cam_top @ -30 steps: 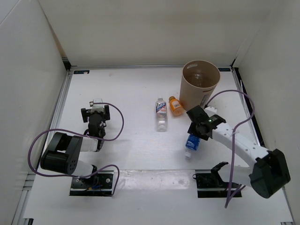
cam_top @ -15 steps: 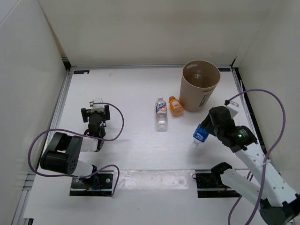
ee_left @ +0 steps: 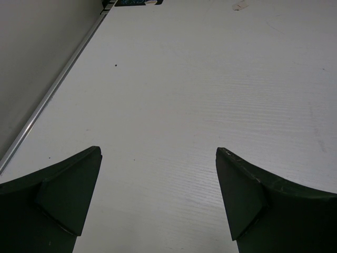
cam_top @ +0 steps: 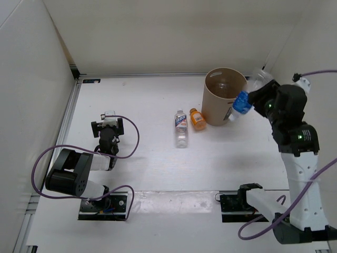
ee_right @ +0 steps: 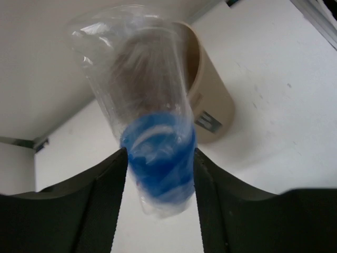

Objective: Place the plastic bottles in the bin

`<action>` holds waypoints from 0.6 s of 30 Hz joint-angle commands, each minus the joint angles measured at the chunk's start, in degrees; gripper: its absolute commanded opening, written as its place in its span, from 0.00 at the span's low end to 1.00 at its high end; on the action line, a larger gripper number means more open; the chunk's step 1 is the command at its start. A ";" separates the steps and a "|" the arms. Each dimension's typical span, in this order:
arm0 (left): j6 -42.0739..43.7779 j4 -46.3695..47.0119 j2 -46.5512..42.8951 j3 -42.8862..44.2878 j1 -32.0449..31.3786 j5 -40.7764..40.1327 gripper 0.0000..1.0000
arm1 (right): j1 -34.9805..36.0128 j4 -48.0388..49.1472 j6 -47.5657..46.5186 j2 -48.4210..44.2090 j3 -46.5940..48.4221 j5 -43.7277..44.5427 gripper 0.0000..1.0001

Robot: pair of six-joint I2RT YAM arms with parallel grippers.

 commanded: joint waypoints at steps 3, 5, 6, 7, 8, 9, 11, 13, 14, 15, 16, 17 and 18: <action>0.11 1.00 -0.67 0.64 -0.41 -0.78 1.00 | 5.83 9.63 -2.79 7.97 9.74 4.01 0.00; 0.11 1.00 -0.67 0.55 -0.32 -0.78 1.00 | 8.74 14.87 -5.94 10.61 10.54 11.74 0.00; 0.11 1.09 -0.67 0.63 -0.15 -0.70 1.00 | 10.24 16.39 -6.66 11.32 10.55 15.68 0.00; 0.11 1.09 -0.76 0.55 -0.23 -0.87 1.00 | 10.77 17.54 -7.45 12.02 10.46 16.50 0.00; 0.11 1.09 -0.67 0.81 -0.23 -0.78 1.00 | 11.13 19.99 -8.67 13.68 10.54 16.77 0.00; 0.11 1.17 -0.76 0.64 -0.23 -0.78 1.00 | 10.87 20.62 -8.69 14.22 10.72 16.42 0.00; 0.11 1.00 -0.67 0.64 -0.23 -0.78 1.00 | 10.26 19.76 -8.51 15.97 12.12 15.81 0.00; 0.11 1.09 -0.50 0.64 -0.23 -0.61 1.00 | 9.37 18.79 -7.90 16.42 11.87 14.75 0.00; 0.03 1.00 -0.58 0.64 -0.32 -0.69 1.00 | 9.02 18.87 -7.72 16.34 11.25 14.58 0.00; 0.02 1.00 -0.76 0.72 -0.23 -0.61 1.00 | 8.58 19.91 -7.37 15.81 9.68 14.05 0.00; 0.11 1.00 -0.67 0.64 -0.23 -0.78 1.00 | 8.06 20.19 -7.02 15.20 8.01 13.18 0.00; 0.11 1.00 -0.76 0.64 -0.23 -0.87 1.00 | 7.44 20.36 -6.84 15.11 7.30 12.65 0.00; 0.03 1.00 -0.59 0.81 -0.23 -0.70 1.00 | 7.00 20.62 -6.06 14.15 6.08 11.86 0.00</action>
